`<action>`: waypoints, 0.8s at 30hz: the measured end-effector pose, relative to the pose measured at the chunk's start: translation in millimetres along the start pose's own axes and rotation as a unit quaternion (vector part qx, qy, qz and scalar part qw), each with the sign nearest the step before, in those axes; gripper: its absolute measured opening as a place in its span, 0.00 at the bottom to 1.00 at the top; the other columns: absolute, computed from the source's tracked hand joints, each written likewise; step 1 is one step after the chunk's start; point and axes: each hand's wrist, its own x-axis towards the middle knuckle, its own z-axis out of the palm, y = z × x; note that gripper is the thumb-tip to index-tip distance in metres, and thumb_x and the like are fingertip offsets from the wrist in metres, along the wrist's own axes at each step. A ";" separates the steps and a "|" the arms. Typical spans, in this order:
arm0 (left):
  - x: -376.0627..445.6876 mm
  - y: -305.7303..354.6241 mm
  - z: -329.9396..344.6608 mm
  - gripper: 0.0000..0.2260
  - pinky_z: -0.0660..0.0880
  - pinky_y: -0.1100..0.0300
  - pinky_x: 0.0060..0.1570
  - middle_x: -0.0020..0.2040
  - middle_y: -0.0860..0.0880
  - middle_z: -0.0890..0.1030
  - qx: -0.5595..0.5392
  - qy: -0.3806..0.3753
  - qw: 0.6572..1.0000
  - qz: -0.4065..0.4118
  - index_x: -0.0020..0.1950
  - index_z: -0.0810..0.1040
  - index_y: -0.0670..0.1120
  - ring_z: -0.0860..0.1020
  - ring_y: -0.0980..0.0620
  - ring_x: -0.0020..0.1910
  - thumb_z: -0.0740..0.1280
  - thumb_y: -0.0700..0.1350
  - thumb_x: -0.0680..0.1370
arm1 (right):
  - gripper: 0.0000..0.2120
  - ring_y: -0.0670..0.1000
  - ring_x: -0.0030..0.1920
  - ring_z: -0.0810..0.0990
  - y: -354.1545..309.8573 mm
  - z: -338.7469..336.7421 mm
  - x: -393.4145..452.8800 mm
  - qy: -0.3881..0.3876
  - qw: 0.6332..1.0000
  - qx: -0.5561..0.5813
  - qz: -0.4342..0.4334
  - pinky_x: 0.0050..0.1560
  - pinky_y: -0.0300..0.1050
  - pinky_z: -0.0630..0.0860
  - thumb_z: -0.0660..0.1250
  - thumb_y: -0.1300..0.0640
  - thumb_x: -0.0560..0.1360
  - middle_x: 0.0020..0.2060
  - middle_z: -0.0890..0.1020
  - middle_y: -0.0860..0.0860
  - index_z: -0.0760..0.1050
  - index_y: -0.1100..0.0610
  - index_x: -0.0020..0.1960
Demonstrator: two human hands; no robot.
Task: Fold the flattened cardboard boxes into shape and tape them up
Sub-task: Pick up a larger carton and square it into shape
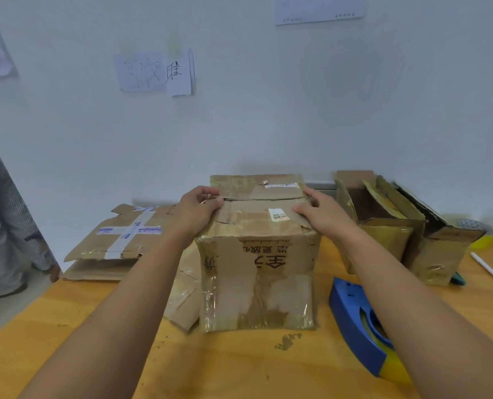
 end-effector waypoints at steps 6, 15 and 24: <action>-6.5 -38.2 26.3 0.07 0.77 0.49 0.54 0.52 0.56 0.80 0.070 0.028 0.997 0.000 0.52 0.75 0.57 0.79 0.51 0.47 0.68 0.46 0.77 | 0.32 0.51 0.52 0.80 34.1 39.9 -6.6 0.003 0.997 -0.071 0.012 0.56 0.55 0.80 0.63 0.51 0.81 0.70 0.74 0.50 0.53 0.44 0.81; -7.5 -31.0 18.4 0.07 0.67 0.64 0.33 0.49 0.56 0.76 0.176 -0.035 0.984 -0.013 0.56 0.77 0.54 0.75 0.61 0.40 0.68 0.47 0.78 | 0.14 0.48 0.47 0.77 29.6 23.0 -0.7 -0.032 0.983 -0.177 0.027 0.42 0.43 0.72 0.64 0.49 0.79 0.59 0.81 0.52 0.76 0.48 0.63; -16.7 -55.3 26.7 0.12 0.68 0.72 0.41 0.64 0.48 0.78 0.167 -0.036 0.985 -0.008 0.62 0.79 0.50 0.76 0.58 0.48 0.68 0.48 0.80 | 0.24 0.53 0.62 0.76 54.8 41.9 -7.8 -0.008 0.992 -0.126 0.029 0.53 0.45 0.70 0.65 0.50 0.79 0.68 0.77 0.49 0.69 0.49 0.75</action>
